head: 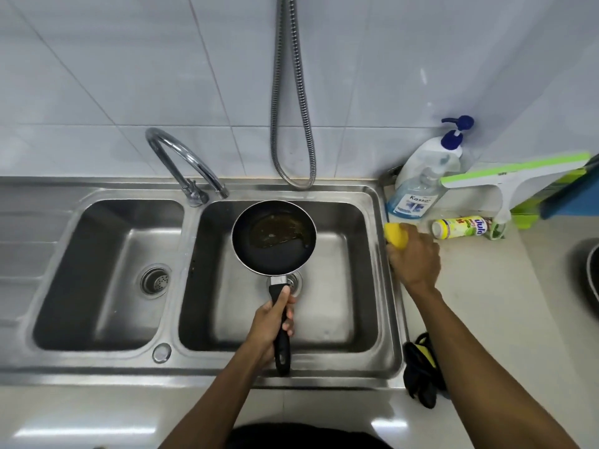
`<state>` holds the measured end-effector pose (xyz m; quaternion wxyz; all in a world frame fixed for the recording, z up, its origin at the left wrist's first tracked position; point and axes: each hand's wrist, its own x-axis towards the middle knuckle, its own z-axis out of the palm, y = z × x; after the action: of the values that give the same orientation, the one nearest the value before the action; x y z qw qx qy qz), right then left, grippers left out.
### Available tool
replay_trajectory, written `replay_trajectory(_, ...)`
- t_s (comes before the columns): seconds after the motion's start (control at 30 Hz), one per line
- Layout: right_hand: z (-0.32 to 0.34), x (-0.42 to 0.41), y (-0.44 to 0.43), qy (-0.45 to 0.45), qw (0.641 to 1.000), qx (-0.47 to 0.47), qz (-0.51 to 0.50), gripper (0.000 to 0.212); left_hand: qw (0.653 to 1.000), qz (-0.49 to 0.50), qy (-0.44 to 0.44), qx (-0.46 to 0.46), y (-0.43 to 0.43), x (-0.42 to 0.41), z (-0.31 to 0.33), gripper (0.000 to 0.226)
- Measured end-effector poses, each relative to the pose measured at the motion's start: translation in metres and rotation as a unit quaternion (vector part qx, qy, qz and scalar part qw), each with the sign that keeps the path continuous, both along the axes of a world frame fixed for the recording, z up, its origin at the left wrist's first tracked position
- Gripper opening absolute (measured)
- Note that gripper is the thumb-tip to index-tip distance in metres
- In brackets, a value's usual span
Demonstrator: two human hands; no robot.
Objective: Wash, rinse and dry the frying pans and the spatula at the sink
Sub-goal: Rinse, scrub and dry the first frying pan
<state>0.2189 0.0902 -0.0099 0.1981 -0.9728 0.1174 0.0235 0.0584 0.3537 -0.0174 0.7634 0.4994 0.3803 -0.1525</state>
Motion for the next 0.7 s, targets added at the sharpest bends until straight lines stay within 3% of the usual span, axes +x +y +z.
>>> replay_trajectory(0.07, 0.013, -0.007, 0.030, -0.091, 0.993, 0.077, 0.028, 0.060, 0.999, -0.007, 0.004, 0.037, 0.006, -0.004, 0.000, 0.038)
replay_trajectory(0.13, 0.021, -0.014, 0.069, -0.116, 0.974, 0.105, 0.166, 0.059, 0.997, -0.024, -0.001, 0.076, 0.011, -0.009, 0.001, 0.043)
replay_trajectory(0.2, 0.021, -0.018, 0.108, -0.090, 0.940, 0.059, 0.323, 0.056, 0.992, -0.044, -0.003, 0.115, 0.015, -0.015, 0.002, 0.052)
replay_trajectory(0.27, 0.012, -0.020, 0.138, -0.080, 0.909, -0.035, 0.408, 0.054, 0.986, -0.070, -0.003, 0.149, 0.017, -0.020, 0.002, 0.057)
replay_trajectory(0.4, 0.004, -0.023, 0.157, 0.023, 0.883, -0.135, 0.449, 0.040, 0.980, -0.111, -0.004, 0.163, 0.025, -0.026, 0.003, 0.052)
replay_trajectory(0.6, 0.004, -0.055, 0.194, 0.078, 0.848, -0.102, 0.513, 0.053, 0.975, -0.149, -0.011, 0.165, 0.026, -0.026, 0.009, 0.045)
replay_trajectory(0.7, 0.008, -0.027, 0.211, 0.078, 0.866, -0.141, 0.474, 0.052, 0.975, -0.150, -0.020, 0.161, 0.019, -0.029, 0.011, 0.043)
